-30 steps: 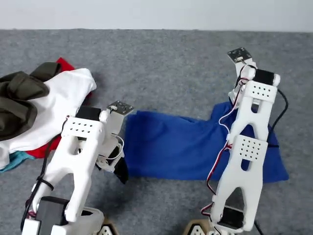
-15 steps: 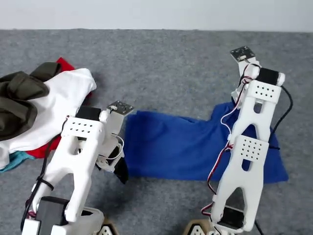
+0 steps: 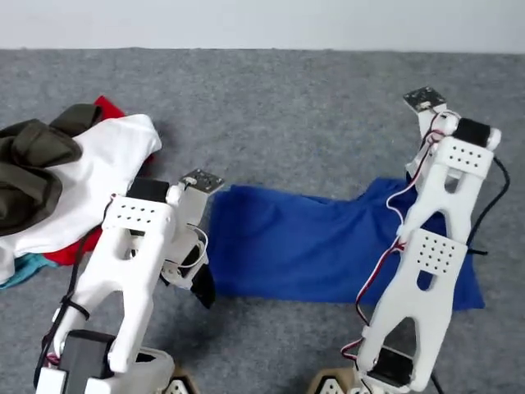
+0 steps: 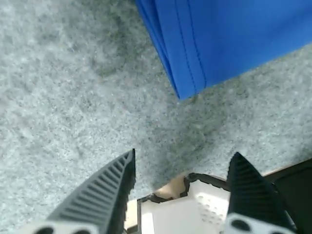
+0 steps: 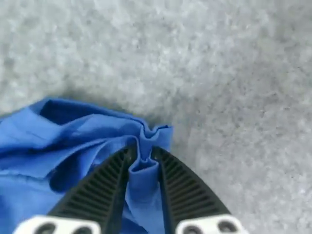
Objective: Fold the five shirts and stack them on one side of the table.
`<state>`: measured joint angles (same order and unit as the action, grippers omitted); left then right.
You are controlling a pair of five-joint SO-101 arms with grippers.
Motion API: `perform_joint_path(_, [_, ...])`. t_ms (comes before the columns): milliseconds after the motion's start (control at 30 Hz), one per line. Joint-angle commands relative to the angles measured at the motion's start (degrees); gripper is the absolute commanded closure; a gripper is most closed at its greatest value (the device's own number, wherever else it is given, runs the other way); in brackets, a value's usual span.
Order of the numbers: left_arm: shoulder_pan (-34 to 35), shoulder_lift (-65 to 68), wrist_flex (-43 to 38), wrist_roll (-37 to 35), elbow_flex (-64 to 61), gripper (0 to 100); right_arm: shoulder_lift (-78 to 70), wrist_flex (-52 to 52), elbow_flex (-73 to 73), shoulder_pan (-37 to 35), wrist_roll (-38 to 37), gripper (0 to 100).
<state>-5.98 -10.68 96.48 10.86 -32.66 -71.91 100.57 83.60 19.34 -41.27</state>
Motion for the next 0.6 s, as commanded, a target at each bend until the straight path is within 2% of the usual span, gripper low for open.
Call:
perform_joint_path(0, [-0.4,-1.3,-0.6,0.6,0.2,71,11.0,2.6,-7.7,-0.5,-0.9,99.1])
perform_joint_path(333, [-0.4,-1.3,-0.6,0.7,0.2,71,27.1,2.4,-32.7,-2.3,-1.1,99.1])
perform_joint_path(567, [-0.4,-1.3,-0.6,0.7,0.2,71,32.8,2.4,-48.5,-2.1,-8.1,99.1])
